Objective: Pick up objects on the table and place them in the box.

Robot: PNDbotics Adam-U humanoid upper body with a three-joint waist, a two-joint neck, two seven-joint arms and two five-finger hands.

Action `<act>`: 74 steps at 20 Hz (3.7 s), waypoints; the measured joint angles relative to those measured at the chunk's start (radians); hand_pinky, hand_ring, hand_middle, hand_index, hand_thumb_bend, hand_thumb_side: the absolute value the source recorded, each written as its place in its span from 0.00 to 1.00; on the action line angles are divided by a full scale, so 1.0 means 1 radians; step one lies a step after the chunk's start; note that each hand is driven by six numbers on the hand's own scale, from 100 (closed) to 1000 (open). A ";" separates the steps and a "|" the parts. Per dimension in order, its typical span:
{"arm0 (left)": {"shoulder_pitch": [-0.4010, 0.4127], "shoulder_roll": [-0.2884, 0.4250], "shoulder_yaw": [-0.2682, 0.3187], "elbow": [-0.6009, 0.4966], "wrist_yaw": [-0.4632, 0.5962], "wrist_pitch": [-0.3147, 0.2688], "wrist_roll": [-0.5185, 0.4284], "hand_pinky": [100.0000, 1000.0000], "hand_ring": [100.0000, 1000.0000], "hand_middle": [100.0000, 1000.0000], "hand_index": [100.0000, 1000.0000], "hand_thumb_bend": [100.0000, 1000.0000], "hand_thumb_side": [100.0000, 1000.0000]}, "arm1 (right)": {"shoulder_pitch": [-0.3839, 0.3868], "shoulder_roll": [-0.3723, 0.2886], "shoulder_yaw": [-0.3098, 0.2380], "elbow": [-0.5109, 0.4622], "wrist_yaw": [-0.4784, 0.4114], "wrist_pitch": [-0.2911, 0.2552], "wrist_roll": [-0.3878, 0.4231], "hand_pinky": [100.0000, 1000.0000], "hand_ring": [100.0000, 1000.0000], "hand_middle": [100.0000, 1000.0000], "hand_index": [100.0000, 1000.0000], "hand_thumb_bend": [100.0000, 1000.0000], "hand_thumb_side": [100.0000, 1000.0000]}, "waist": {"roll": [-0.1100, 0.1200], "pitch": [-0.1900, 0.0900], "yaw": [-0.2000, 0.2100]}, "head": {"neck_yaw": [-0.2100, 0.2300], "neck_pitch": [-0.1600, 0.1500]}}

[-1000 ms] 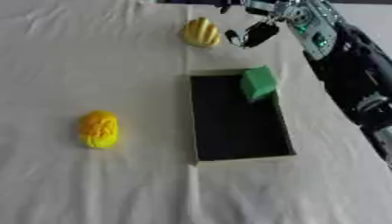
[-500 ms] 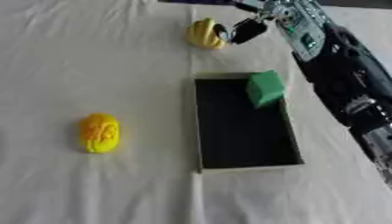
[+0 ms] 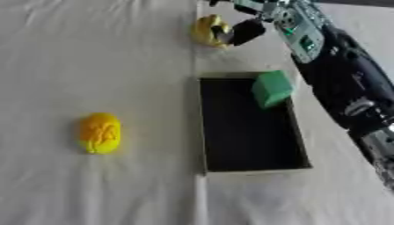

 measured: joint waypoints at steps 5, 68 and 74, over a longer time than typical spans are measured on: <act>0.000 0.000 0.000 0.000 0.003 0.000 0.000 0.77 0.71 0.65 0.83 0.00 0.20 | 0.003 0.000 -0.005 0.001 0.022 0.011 0.002 1.00 1.00 0.87 1.00 0.00 0.26 | -0.002 0.009 0.000 | 0.000 -0.001; 0.085 -0.002 0.003 0.000 -0.005 0.017 -0.008 0.78 0.71 0.65 0.84 0.00 0.21 | 0.557 -0.452 0.340 -1.103 -0.445 0.173 -0.106 0.78 0.66 0.36 0.60 0.00 0.05 | 0.046 -0.107 -0.100 | 0.046 0.098; 0.087 -0.012 0.003 0.000 -0.003 0.018 -0.009 0.78 0.71 0.65 0.84 0.00 0.21 | 0.592 -0.447 0.347 -1.103 -0.409 0.175 -0.091 0.80 0.71 0.42 0.65 0.00 0.05 | 0.057 -0.105 -0.101 | 0.045 0.098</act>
